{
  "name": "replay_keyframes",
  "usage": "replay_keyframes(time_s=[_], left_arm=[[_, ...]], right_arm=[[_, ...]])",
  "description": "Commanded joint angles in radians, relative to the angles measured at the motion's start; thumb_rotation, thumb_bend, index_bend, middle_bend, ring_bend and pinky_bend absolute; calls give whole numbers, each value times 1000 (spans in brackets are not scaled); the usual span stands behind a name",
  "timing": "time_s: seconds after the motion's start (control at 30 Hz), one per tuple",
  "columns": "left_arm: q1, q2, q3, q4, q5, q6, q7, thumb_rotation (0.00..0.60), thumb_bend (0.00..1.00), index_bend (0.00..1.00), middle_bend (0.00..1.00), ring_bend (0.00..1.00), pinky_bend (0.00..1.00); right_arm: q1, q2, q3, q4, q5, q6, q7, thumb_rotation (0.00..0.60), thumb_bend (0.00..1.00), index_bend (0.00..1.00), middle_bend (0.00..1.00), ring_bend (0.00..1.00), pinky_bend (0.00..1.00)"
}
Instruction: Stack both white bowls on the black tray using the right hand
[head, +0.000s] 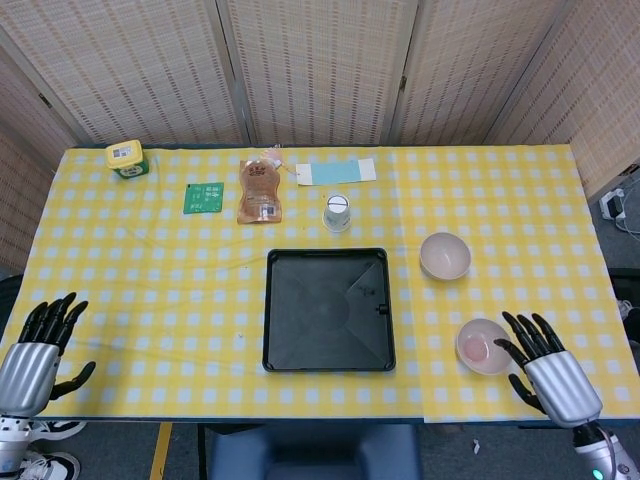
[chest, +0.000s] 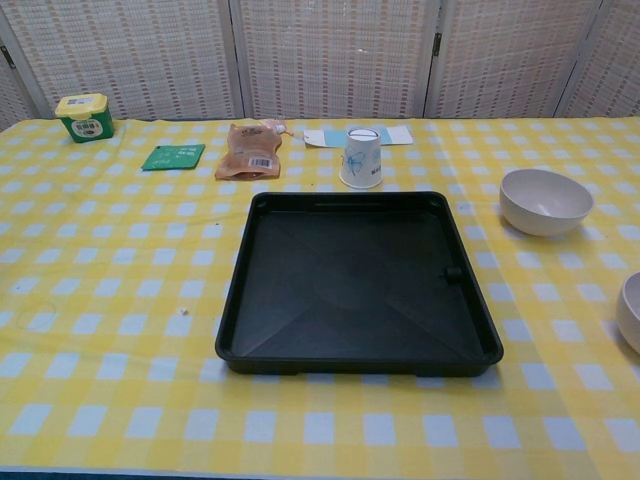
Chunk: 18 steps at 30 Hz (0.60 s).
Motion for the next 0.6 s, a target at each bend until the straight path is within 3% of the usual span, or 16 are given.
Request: replay_keyframes(time_s=[0.03, 0.6], left_arm=[[1, 2, 2, -2, 4, 2, -1, 600, 300, 0, 0, 0, 0], [-6, 7, 6, -5, 2, -17, -6, 600, 300, 0, 0, 0, 0]], right_arm=[[-7, -12, -16, 33, 2, -10, 23, 600, 424, 358, 0, 0, 0], [43, -80, -12, 111, 63, -163, -30, 600, 424, 402, 0, 0, 0]])
